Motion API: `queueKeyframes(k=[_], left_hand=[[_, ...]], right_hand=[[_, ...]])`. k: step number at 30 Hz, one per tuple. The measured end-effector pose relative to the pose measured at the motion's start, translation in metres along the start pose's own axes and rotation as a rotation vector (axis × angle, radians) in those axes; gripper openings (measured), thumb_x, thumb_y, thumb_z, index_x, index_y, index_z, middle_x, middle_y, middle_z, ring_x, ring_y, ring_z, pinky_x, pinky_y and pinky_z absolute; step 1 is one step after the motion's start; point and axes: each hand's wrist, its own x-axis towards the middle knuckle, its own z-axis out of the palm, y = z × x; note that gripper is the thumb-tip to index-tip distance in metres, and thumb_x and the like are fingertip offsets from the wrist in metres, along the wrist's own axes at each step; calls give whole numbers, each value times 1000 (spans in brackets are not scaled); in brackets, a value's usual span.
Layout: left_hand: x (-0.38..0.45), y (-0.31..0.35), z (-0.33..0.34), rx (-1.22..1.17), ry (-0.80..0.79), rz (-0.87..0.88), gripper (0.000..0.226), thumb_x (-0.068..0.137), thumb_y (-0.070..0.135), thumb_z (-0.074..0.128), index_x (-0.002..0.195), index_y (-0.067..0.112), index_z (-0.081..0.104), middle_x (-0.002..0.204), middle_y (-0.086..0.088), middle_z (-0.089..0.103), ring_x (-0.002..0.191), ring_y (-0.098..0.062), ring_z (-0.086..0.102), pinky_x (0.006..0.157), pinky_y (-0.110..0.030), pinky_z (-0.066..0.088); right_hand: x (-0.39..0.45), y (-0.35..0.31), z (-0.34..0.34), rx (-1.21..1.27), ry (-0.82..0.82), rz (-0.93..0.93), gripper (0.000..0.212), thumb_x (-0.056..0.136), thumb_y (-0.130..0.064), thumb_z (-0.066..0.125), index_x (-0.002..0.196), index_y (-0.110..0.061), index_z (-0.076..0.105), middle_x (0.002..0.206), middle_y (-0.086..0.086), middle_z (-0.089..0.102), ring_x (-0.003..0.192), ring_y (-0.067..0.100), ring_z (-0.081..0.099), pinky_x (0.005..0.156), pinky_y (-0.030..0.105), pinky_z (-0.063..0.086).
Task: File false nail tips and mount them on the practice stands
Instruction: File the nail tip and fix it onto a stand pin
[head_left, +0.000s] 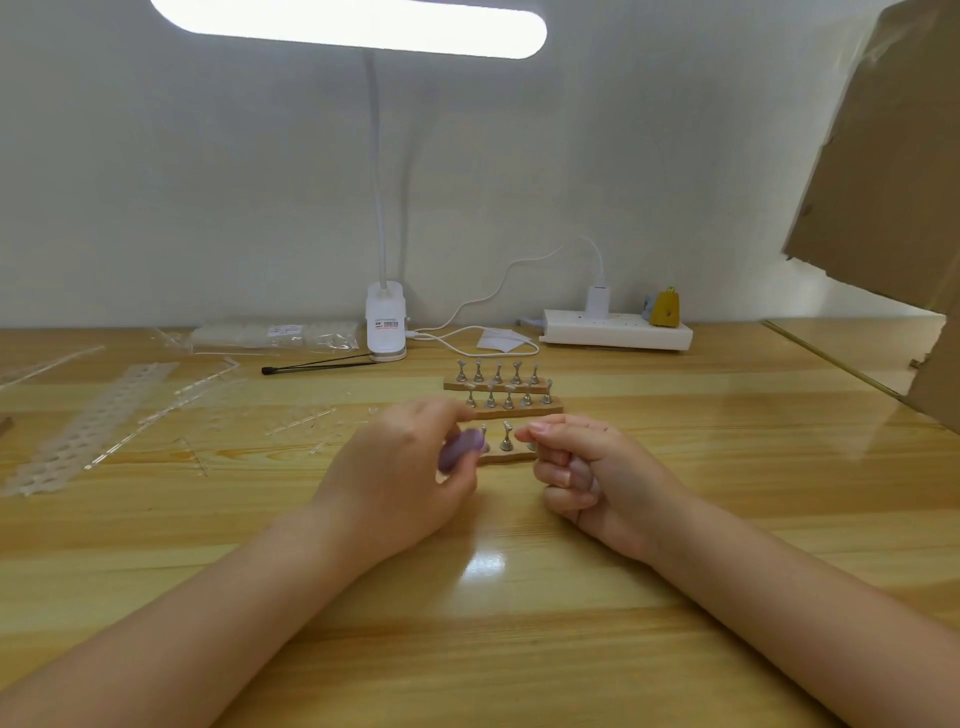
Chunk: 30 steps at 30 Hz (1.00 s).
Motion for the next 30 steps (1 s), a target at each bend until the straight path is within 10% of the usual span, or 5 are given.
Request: queueKeyframes(k=[7, 30], left_hand=[[4, 15, -1, 73, 230, 507, 21, 81, 5, 72, 100, 12, 66, 83, -8, 66, 71, -20, 60, 65, -31, 52], [4, 10, -3, 140, 174, 563, 16, 73, 3, 76, 84, 14, 76, 77, -5, 65, 66, -20, 59, 62, -32, 51]], right_hand=[[-2, -2, 1, -74, -102, 24, 9, 77, -14, 61, 68, -12, 61, 53, -4, 35, 42, 4, 32, 35, 14, 17], [0, -1, -3, -115, -204, 92, 12, 78, -17, 58, 67, -14, 55, 56, -3, 32, 44, 5, 35, 37, 15, 18]])
